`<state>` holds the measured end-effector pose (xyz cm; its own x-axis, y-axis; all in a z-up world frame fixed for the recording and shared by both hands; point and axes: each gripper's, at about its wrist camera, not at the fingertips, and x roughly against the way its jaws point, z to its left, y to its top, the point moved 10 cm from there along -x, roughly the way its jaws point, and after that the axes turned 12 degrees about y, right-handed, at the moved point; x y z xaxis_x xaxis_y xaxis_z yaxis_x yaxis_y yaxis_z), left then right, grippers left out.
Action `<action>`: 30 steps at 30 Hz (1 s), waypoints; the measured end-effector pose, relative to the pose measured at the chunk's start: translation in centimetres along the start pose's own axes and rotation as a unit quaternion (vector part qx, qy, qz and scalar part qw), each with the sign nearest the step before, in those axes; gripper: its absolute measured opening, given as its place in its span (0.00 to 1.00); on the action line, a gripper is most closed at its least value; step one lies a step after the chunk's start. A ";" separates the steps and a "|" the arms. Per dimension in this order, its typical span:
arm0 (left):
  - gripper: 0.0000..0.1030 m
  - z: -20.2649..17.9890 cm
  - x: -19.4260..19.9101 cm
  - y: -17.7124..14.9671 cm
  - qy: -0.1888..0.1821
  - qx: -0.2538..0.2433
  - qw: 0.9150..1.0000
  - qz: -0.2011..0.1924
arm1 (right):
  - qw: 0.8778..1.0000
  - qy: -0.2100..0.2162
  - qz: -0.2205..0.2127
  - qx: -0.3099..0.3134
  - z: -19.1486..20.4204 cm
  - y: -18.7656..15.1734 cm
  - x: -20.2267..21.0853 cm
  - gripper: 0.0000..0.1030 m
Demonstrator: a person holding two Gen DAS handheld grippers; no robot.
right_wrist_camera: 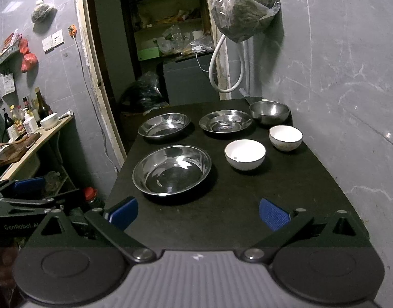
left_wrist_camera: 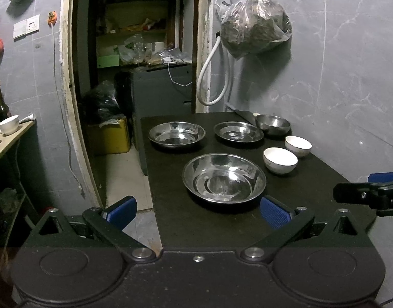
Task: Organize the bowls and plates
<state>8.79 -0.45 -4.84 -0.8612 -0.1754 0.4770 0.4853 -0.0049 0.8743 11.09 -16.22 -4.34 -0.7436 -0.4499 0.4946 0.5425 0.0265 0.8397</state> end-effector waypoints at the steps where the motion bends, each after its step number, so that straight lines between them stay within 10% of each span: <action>1: 0.99 0.0 0.0 0.0 0.000 0.000 1.000 0.000 | 1.000 0.000 0.000 0.000 0.0 0.0 0.0 1.00; 30: 0.99 -0.2 -0.7 -0.3 -0.005 -0.002 1.000 0.009 | 1.000 -0.002 0.001 -0.002 -0.2 -0.3 0.1 1.00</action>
<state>9.27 -0.49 -5.43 -0.8539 -0.1666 0.4930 0.5009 -0.0058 0.8655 10.98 -16.44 -4.59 -0.7439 -0.4472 0.4967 0.5456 0.0228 0.8377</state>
